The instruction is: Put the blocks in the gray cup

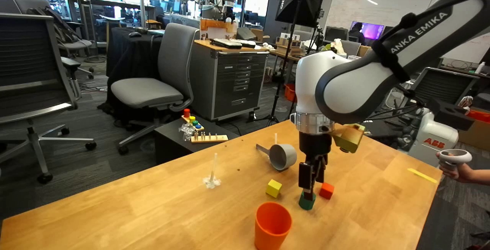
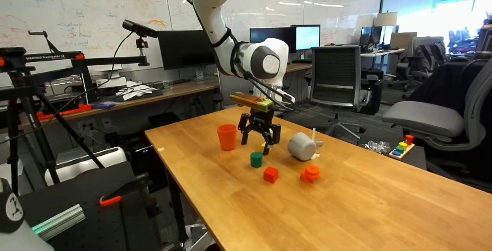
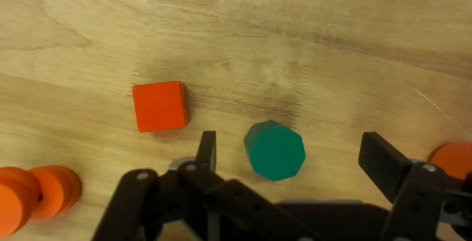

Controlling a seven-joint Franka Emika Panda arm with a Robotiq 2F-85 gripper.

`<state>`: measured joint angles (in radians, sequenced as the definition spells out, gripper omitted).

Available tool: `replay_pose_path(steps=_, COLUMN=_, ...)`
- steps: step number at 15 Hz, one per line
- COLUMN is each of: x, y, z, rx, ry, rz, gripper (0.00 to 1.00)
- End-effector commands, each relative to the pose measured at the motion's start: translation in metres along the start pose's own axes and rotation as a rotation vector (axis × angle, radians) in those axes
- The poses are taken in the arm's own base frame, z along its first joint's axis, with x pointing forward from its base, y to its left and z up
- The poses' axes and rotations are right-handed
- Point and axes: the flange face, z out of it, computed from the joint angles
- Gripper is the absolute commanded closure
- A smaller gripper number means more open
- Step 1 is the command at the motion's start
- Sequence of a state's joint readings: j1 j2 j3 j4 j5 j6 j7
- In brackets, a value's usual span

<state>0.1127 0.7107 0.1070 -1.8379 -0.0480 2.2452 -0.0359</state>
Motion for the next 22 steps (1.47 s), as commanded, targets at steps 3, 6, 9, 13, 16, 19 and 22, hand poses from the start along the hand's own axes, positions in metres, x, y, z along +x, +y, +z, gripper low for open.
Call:
replay_pose_path(steps=3, x=0.013, y=0.012, z=-0.07, rx=-0.053, ry=0.081, rz=0.032, gripper=0.0)
replay_pose_path(steps=6, x=0.014, y=0.02, z=-0.107, rx=-0.12, ry=0.106, rz=0.058, gripper=0.0)
replay_pose_path(steps=9, x=0.013, y=0.032, z=-0.136, rx=-0.19, ry=0.103, rz=0.101, gripper=0.0)
replay_pose_path(steps=13, x=0.017, y=0.051, z=-0.156, rx=-0.259, ry=0.071, rz=0.191, gripper=0.0)
replay_pose_path(steps=16, x=0.02, y=0.064, z=-0.162, rx=-0.329, ry=0.048, rz=0.318, gripper=0.0)
replay_pose_path(steps=19, x=0.025, y=0.069, z=-0.163, rx=-0.418, ry=0.044, rz=0.433, gripper=0.0)
replay_pose_path(steps=22, x=0.03, y=0.066, z=-0.153, rx=-0.526, ry=0.024, rz=0.513, gripper=0.0)
